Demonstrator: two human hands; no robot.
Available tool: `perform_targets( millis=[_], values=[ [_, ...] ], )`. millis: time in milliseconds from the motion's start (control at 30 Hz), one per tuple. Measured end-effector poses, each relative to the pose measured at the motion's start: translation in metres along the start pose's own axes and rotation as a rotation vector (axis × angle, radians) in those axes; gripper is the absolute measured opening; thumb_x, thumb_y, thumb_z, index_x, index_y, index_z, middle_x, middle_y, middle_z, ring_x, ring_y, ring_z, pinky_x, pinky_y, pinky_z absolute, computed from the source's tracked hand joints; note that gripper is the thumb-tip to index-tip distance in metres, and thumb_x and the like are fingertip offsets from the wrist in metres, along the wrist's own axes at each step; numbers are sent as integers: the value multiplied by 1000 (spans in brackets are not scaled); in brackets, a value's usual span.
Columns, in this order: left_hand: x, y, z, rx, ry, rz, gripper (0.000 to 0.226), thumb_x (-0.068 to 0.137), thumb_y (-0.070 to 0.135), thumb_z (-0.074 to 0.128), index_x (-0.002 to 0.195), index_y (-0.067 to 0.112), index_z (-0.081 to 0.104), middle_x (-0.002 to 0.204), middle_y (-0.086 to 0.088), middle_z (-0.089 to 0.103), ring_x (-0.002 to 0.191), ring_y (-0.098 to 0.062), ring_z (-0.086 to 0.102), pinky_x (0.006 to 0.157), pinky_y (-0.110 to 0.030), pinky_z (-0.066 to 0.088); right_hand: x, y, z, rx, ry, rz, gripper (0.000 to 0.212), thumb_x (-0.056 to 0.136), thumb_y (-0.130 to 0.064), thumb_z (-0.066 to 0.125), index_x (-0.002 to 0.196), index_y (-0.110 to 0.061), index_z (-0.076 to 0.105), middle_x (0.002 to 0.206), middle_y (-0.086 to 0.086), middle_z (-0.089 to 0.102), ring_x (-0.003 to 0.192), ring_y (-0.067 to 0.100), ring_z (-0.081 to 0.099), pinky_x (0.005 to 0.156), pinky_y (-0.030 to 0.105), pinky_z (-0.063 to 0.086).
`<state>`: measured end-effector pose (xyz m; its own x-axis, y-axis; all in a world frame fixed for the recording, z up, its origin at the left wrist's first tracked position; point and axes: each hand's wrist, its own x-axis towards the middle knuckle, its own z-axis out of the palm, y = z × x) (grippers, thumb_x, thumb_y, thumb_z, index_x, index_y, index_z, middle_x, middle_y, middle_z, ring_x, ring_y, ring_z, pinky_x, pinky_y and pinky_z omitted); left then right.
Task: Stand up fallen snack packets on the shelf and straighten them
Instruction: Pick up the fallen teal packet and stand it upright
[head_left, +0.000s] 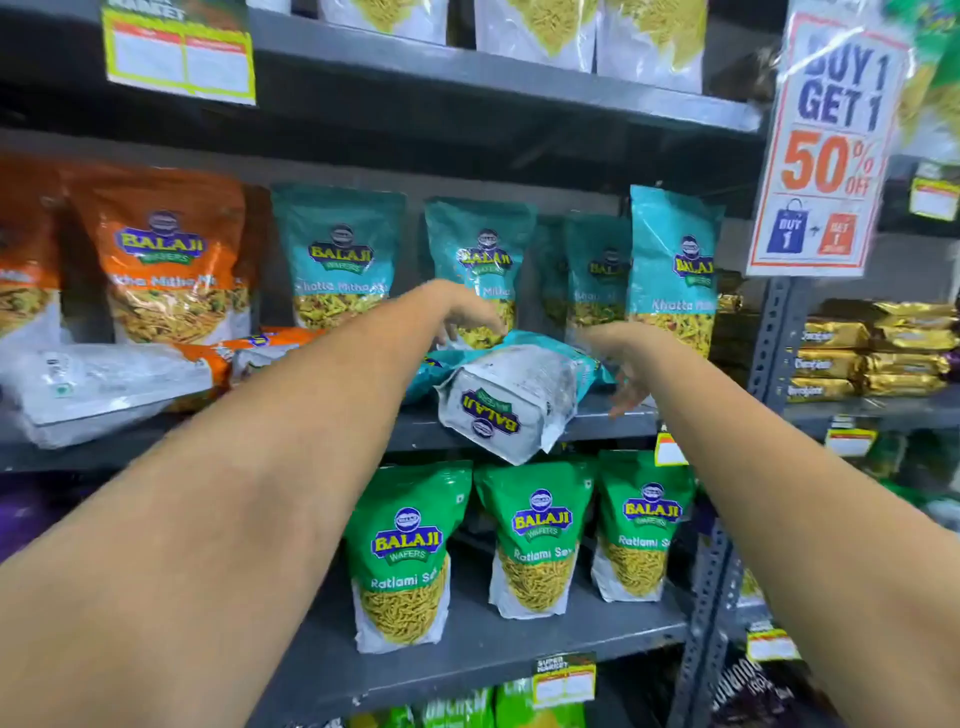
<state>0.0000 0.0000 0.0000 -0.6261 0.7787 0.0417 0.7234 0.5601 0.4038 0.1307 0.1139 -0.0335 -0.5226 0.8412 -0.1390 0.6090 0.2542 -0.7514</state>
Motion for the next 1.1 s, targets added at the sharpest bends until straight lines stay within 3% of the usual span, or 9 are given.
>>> perform_targets(
  millis=[100,167,233,367,500,667,900,1000,1100],
  values=[
    [-3,6,8,14,-203,-61,52,99,33,44,145,11,31,153,-13,32,130,-31,46,103,-38,41,2,12,6,279,-127,92,55,95,-33,53,141,-12,31,144,28,34,128,49,43,93,60,47],
    [-2,12,12,30,-225,-77,50,100,30,41,144,7,32,153,-14,31,138,-29,39,108,-39,38,14,20,12,467,-241,124,49,94,-29,54,135,-9,35,119,31,49,110,52,54,65,59,55],
    [2,13,11,28,-222,-97,51,99,32,43,143,8,33,150,-14,34,133,-29,44,109,-40,39,24,23,16,561,-262,142,45,92,-28,58,127,-8,37,124,27,50,97,49,59,39,60,49],
    [16,5,11,-36,-233,-189,69,83,48,64,136,9,45,114,-13,47,88,-23,51,94,-33,47,34,22,20,569,-229,98,42,88,-23,64,121,-10,40,143,19,41,109,44,60,63,64,52],
    [16,10,13,-37,-227,-181,68,86,44,62,138,6,40,119,-9,41,96,-26,52,92,-36,48,45,27,21,580,-222,105,57,85,-17,67,134,-12,39,140,23,45,110,44,60,90,60,51],
    [14,19,16,-62,-258,-246,72,80,41,71,138,9,41,137,-19,42,121,-38,52,105,-48,43,44,32,18,541,-231,92,67,85,-15,67,142,-15,32,143,22,45,114,43,60,77,61,54],
    [13,22,23,-103,-253,-258,83,76,42,74,138,1,37,127,-16,49,106,-31,54,102,-43,46,34,42,14,536,-259,82,70,77,-21,76,135,-13,38,130,17,57,88,38,65,60,62,55],
    [14,19,26,-142,-225,-251,85,75,43,75,138,1,36,129,-16,51,101,-28,55,99,-39,48,33,43,15,538,-215,49,63,79,-17,74,133,-12,41,123,19,58,81,36,64,64,58,53],
    [16,14,31,-246,-229,-237,84,74,36,78,137,0,35,130,-13,52,102,-25,56,102,-39,46,32,45,16,537,-211,34,59,81,-15,72,132,-9,43,129,19,53,101,37,60,79,57,53]
  ],
)
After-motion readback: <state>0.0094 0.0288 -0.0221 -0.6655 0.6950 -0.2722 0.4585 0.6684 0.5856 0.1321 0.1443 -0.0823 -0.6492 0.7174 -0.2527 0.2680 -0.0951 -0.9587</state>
